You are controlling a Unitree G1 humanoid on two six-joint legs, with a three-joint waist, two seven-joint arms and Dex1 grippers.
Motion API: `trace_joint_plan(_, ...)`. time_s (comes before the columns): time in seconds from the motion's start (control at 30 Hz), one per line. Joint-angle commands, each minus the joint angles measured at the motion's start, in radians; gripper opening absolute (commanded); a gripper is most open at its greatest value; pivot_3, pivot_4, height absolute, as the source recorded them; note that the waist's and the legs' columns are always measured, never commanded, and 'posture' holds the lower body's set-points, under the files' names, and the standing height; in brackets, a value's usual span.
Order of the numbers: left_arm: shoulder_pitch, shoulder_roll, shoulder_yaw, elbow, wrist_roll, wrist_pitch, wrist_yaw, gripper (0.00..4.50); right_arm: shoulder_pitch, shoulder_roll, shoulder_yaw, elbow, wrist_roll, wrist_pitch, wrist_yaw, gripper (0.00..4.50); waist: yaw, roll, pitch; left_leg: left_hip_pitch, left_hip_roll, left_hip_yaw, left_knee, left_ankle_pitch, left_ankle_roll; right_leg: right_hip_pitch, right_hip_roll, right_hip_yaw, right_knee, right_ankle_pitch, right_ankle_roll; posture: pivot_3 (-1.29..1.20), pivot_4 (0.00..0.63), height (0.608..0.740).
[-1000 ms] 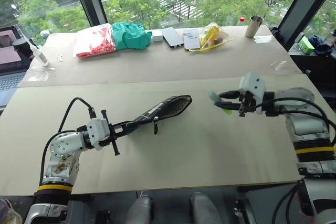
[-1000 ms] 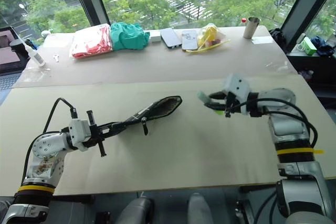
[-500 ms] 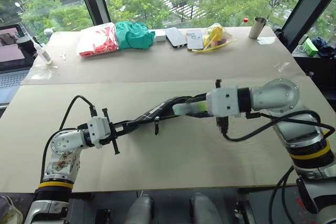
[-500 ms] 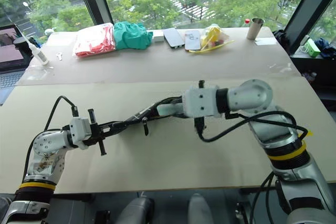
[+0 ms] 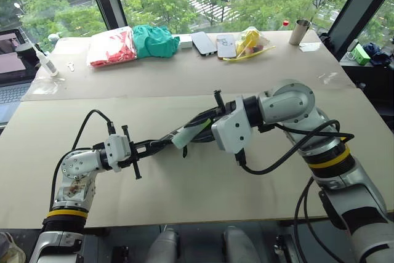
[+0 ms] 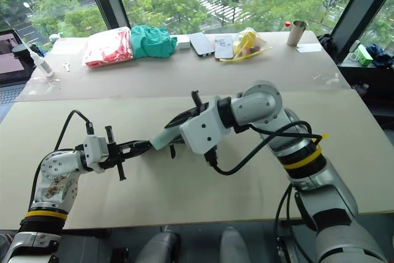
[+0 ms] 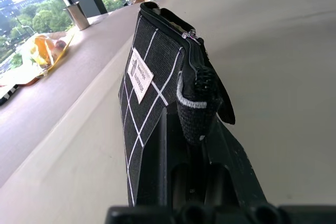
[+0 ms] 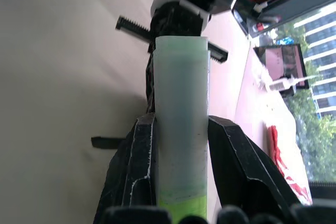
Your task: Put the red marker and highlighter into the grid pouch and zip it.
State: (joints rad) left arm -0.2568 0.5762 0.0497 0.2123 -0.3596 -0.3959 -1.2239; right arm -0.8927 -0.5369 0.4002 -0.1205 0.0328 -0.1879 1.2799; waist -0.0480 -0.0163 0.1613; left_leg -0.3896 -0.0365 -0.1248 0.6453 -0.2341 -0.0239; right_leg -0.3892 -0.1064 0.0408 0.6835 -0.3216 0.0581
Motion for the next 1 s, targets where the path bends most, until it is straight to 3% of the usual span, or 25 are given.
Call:
trace_joint_plan(0.03,-0.006,0.0,0.009,-0.021,-0.017,0.0,0.008,0.0,-0.011,0.003,0.006,-0.04,0.041,0.021,0.03,1.0,0.003,0.0,0.0,0.0,0.0,0.0,0.0,0.0,0.0,0.0,0.0,0.0,0.0,0.0,0.0,0.0,0.15,0.74)
trace_joint_plan(0.53,0.013,0.008,0.014,-0.041,-0.02,0.005,0.017,0.0,-0.005,0.004,0.02,0.264,-0.081,-0.146,-0.014,1.0,0.001,0.0,0.0,0.0,0.0,0.0,0.0,0.0,0.0,0.0,0.0,0.0,0.001,0.0,0.0,0.0,0.15,0.74)
trace_joint_plan(0.77,0.015,0.009,0.014,-0.041,-0.02,0.005,0.015,0.0,-0.059,-0.017,0.031,0.433,-0.218,-0.283,-0.075,1.0,0.0,0.0,0.0,0.0,0.0,0.001,0.0,0.0,0.0,-0.001,0.0,0.0,0.001,0.0,0.0,0.0,0.15,0.74)
trace_joint_plan(1.0,0.013,0.01,0.013,-0.037,-0.022,0.003,0.014,0.0,-0.119,-0.022,0.064,0.521,-0.36,-0.283,-0.162,1.0,-0.004,0.0,0.0,0.0,0.0,0.001,0.0,0.0,0.0,-0.001,0.0,0.0,0.001,0.0,0.0,0.0,0.15,0.74)
